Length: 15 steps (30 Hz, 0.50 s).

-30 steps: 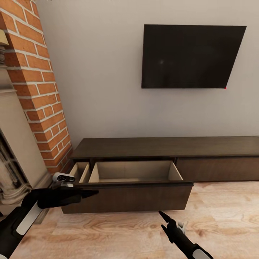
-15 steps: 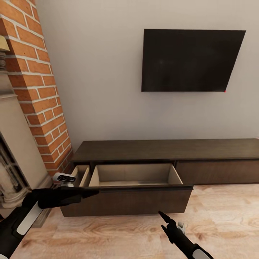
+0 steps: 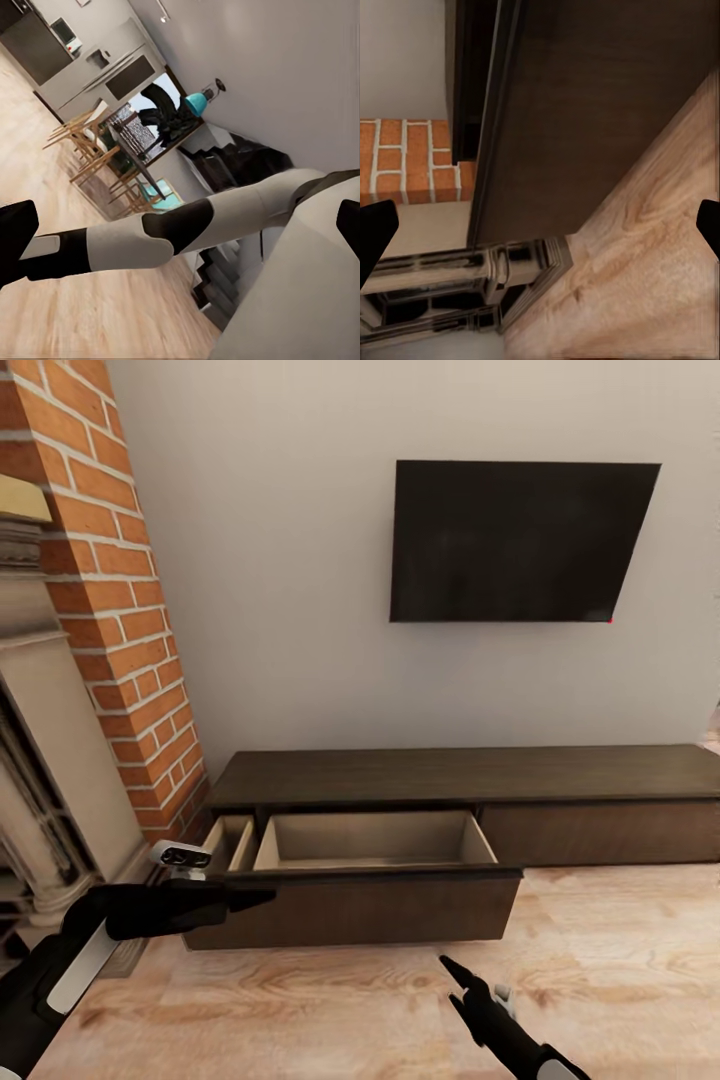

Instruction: Place each of the two pumpkins and all three candles from the living room inside a cabinet in the living room (use any cabinet), then make sure every cabinet is closed, and position the cauldron so it is next to a table in the living room.

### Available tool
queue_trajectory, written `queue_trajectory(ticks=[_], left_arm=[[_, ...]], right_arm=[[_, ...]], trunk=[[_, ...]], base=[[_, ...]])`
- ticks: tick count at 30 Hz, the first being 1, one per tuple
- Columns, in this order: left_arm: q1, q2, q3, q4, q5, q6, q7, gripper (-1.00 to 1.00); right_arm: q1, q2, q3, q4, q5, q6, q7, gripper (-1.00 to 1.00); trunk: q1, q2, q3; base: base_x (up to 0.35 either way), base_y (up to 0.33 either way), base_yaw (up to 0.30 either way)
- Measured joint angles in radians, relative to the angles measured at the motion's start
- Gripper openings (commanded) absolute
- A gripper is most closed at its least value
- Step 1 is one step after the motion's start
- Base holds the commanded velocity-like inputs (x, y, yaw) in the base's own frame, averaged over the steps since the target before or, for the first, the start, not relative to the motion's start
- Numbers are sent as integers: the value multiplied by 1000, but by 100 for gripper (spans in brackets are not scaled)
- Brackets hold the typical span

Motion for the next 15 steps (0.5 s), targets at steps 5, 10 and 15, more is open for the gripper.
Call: queue_trajectory(ticks=[5,10,15], left_arm=[[-1,-1,1,0,-1,0,0,100],[-1,-1,1,0,-1,-1,0,100],[-1,-2,1,0,-2,-1,0,100]], right_arm=[[0,-1,1,1,1,-32,8,100],[0,-1,1,1,1,-40,10,100],[0,-1,1,1,1,-44,10,100]], trunk=[[-19,35,12],[-38,70,23],[-58,105,33]], base=[[-337,0,-159],[-338,0,-201],[-321,0,-208]])
